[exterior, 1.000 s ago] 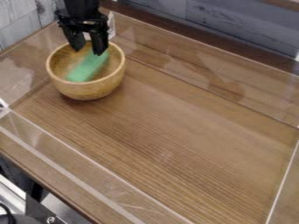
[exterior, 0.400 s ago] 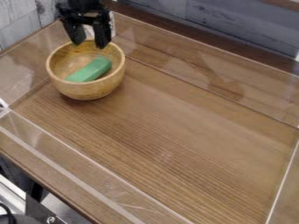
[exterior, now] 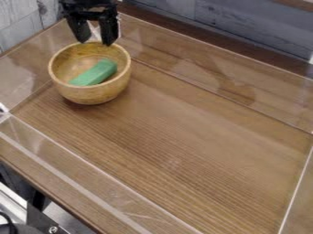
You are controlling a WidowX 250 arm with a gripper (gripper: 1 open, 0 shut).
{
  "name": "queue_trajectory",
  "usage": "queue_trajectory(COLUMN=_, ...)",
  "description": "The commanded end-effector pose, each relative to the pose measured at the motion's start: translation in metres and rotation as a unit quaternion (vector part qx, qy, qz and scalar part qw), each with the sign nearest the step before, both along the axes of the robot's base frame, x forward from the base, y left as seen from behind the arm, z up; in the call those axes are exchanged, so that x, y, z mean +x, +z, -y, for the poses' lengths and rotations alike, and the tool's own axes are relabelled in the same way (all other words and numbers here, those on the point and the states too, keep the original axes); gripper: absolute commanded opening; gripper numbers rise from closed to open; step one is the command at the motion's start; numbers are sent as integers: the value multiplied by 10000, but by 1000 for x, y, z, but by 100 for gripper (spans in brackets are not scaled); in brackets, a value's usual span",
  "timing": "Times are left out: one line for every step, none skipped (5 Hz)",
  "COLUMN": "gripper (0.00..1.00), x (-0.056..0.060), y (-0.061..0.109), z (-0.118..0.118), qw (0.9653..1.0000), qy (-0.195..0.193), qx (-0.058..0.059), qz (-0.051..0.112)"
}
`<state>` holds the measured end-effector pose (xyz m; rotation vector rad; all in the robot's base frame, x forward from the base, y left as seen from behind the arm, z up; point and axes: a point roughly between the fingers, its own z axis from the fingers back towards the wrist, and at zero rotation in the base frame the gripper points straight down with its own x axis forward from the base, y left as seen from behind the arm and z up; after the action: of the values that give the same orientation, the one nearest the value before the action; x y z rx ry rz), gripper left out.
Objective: Put the green block in the brown bowl
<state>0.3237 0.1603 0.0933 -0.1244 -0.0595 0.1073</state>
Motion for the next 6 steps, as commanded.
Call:
queue_trajectory(gripper=100, x=11, y=31, z=2, qw=9990, qy=-62, qx=198, qz=383)
queue_trajectory(gripper=100, x=13, y=26, z=5, qw=9991, qy=-87, qx=195, qz=365)
queue_trajectory(gripper=100, x=15, y=18, z=7, qw=9992, qy=-100, qx=197, qz=333)
queue_trajectory(gripper=100, x=17, y=9, z=7, qw=9993, qy=-103, qx=198, qz=291)
queue_trajectory(gripper=100, x=19, y=8, z=12, qw=9994, qy=-125, qx=186, qz=281)
queue_trajectory(gripper=100, x=21, y=6, z=15, qw=9994, qy=-142, qx=173, qz=271)
